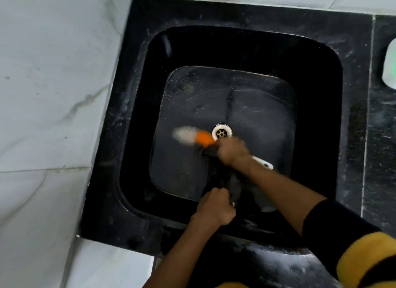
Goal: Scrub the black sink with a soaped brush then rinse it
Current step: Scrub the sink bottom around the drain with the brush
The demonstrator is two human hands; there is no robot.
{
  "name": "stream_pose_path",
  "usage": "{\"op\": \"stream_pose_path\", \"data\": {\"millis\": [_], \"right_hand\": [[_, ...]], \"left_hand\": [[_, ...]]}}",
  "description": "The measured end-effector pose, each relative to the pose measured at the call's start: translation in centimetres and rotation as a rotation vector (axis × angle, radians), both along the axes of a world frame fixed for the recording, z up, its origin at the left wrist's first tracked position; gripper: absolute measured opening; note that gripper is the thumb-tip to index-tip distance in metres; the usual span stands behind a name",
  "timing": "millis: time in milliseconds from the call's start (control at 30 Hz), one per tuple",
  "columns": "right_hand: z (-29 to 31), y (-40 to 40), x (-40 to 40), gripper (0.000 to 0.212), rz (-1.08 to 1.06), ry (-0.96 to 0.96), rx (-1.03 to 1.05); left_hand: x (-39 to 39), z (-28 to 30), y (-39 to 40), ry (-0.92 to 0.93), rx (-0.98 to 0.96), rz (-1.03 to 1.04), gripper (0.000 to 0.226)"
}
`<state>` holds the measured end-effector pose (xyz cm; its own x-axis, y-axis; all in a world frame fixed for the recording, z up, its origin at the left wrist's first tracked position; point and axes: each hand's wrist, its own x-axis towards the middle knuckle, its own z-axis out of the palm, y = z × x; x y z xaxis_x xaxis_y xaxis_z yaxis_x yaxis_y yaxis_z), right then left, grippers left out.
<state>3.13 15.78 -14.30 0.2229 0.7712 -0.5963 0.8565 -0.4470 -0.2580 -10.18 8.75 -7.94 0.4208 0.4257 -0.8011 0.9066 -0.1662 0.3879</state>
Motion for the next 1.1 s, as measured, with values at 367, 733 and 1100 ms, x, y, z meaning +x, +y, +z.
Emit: {"op": "stream_pose_path", "data": {"millis": [367,733,1100], "right_hand": [[1.3,-0.9,-2.4,0.031,0.403,-0.015,-0.055],[2.5,-7.7,0.3,0.033,0.546,-0.013,-0.203],[4.8,-6.6,5.5,0.027,0.77,-0.183,-0.321]], "left_hand": [[-1.2,1.4,2.1,0.074,0.115,0.051,0.029],[-5.3,2.7,3.3,0.115,0.196,0.079,0.027],[-7.0,2.3,3.6,0.093,0.202,0.146,0.03]]}}
